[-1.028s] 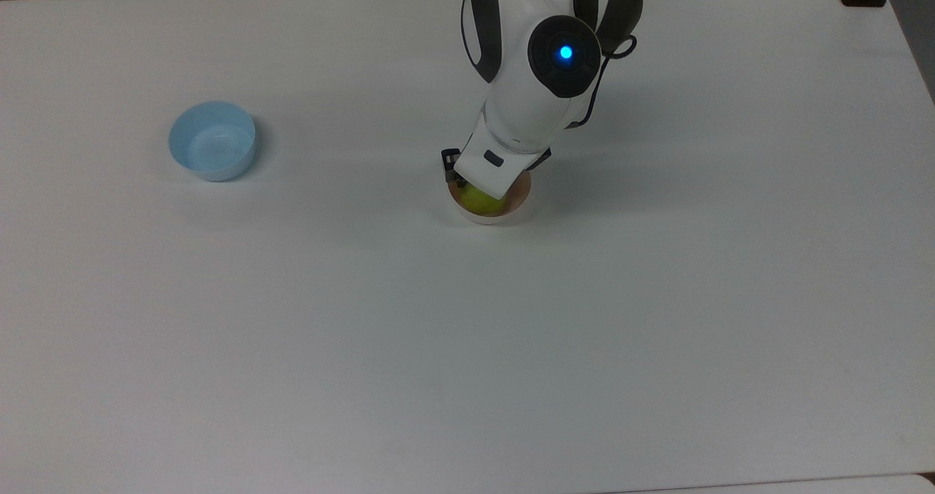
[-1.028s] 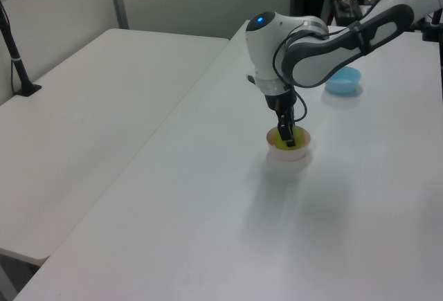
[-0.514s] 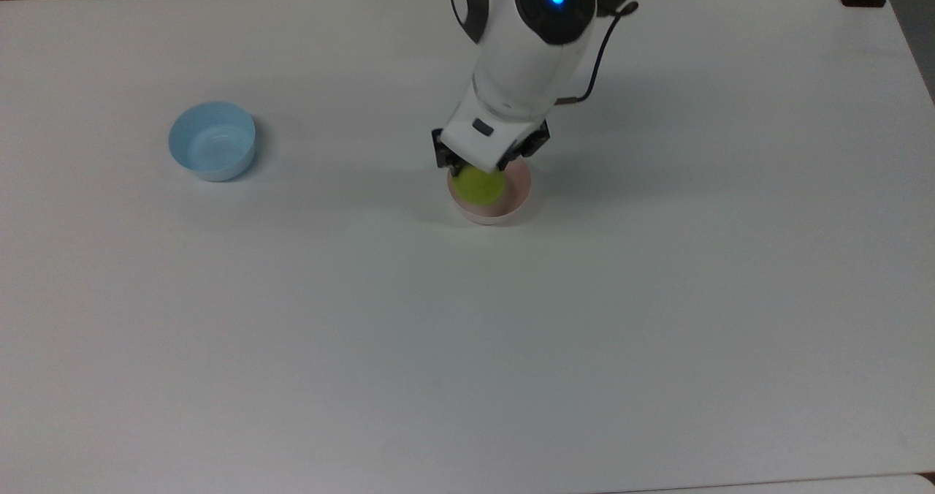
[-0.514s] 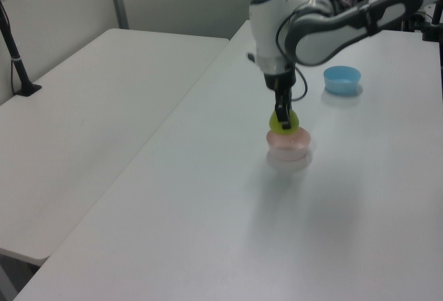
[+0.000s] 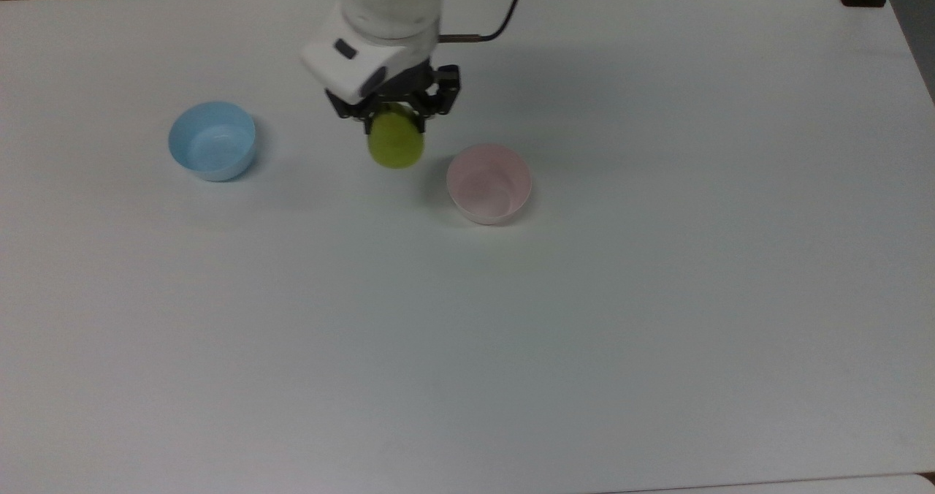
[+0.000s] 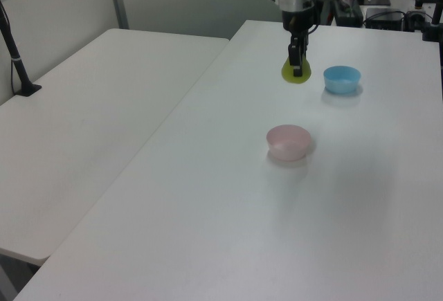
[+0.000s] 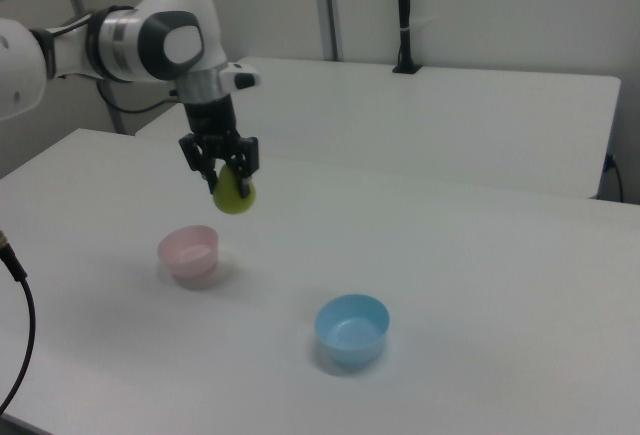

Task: Pick up a pear from the bowl

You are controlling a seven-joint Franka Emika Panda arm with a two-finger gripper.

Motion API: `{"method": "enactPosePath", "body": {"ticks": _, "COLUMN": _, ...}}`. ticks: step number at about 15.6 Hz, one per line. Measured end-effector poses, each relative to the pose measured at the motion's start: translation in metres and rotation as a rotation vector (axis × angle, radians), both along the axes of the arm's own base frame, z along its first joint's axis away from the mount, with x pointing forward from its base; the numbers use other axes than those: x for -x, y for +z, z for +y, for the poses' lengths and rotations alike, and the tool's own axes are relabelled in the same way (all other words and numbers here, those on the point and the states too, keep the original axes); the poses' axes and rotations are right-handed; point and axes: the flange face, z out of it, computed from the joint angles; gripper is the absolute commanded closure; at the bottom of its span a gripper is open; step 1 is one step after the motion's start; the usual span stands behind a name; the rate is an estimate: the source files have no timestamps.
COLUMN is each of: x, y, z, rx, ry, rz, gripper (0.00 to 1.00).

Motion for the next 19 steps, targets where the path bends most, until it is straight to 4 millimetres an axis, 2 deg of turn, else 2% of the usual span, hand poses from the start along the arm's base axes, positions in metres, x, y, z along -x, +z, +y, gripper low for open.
{"method": "enactPosePath", "body": {"ticks": 1, "x": -0.001, "y": -0.003, "z": -0.021, "rx": -0.001, "ry": -0.013, "rz": 0.007, "gripper": 0.65}}
{"method": "enactPosePath", "body": {"ticks": 3, "x": -0.001, "y": -0.009, "z": -0.047, "rx": -0.002, "ry": -0.03, "rz": 0.021, "gripper": 0.64}}
{"method": "enactPosePath", "body": {"ticks": 5, "x": -0.001, "y": -0.021, "z": -0.063, "rx": -0.003, "ry": -0.041, "rz": 0.041, "gripper": 0.61}}
{"method": "enactPosePath", "body": {"ticks": 7, "x": -0.005, "y": -0.04, "z": -0.064, "rx": 0.001, "ry": -0.043, "rz": 0.066, "gripper": 0.57}}
{"method": "enactPosePath", "body": {"ticks": 10, "x": -0.017, "y": -0.082, "z": -0.057, "rx": 0.009, "ry": -0.029, "rz": 0.088, "gripper": 0.42}}
{"method": "enactPosePath", "body": {"ticks": 13, "x": -0.026, "y": -0.117, "z": -0.05, "rx": 0.018, "ry": -0.015, "rz": 0.099, "gripper": 0.19}}
{"method": "enactPosePath", "body": {"ticks": 16, "x": -0.029, "y": -0.131, "z": -0.045, "rx": 0.024, "ry": -0.013, "rz": 0.107, "gripper": 0.0}}
{"method": "enactPosePath", "body": {"ticks": 19, "x": -0.03, "y": -0.129, "z": -0.044, "rx": 0.025, "ry": -0.015, "rz": 0.102, "gripper": 0.0}}
